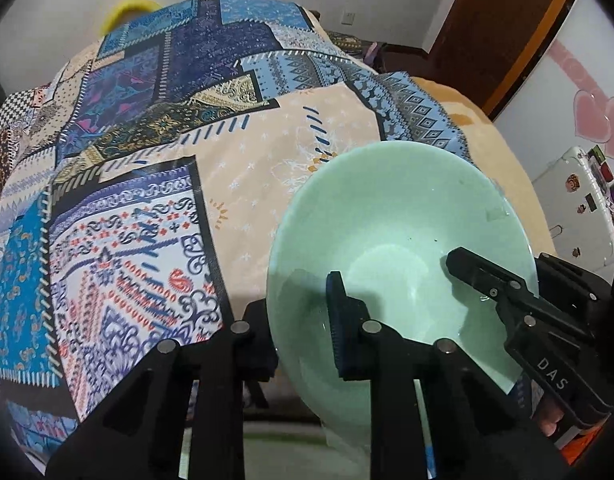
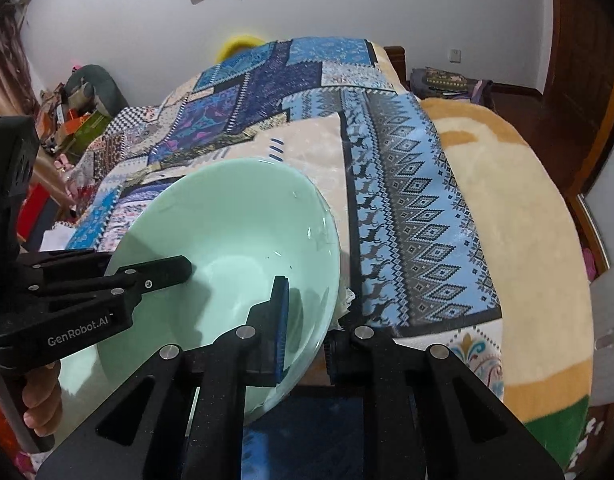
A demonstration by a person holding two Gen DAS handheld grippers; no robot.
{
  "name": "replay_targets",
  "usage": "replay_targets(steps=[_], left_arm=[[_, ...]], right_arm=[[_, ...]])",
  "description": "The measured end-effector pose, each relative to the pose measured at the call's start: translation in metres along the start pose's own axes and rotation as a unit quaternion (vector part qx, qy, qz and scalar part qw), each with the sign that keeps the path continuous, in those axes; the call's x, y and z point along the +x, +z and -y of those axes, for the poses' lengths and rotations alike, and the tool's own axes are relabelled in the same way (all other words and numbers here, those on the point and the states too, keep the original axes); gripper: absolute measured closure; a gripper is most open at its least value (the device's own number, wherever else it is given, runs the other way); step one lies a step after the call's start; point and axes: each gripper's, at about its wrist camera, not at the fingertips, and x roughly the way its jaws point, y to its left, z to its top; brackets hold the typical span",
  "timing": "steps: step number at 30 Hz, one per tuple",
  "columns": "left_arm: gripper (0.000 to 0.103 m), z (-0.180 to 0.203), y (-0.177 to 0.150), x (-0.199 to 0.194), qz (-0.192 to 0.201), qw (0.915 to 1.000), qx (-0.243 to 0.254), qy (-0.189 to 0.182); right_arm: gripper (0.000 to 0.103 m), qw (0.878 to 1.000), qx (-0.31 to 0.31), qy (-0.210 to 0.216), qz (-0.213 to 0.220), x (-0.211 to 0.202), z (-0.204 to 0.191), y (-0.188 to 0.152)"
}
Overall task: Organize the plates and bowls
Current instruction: 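Carry the green bowl with both grippers over the white bowl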
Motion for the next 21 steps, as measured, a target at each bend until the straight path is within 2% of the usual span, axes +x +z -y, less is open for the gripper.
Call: replay_targets(steps=[5, 21], left_arm=[[0.083, 0.002, -0.009, -0.03, 0.024, 0.9996, 0.008, 0.01], [0.083, -0.014, -0.053, -0.13, 0.081, 0.9965, -0.012, 0.013]], right_arm=[[0.089, 1.0, -0.002, 0.009, 0.013, -0.018, -0.013, -0.001], [0.089, 0.998, -0.026, 0.027, 0.055, -0.069, -0.071, -0.011]])
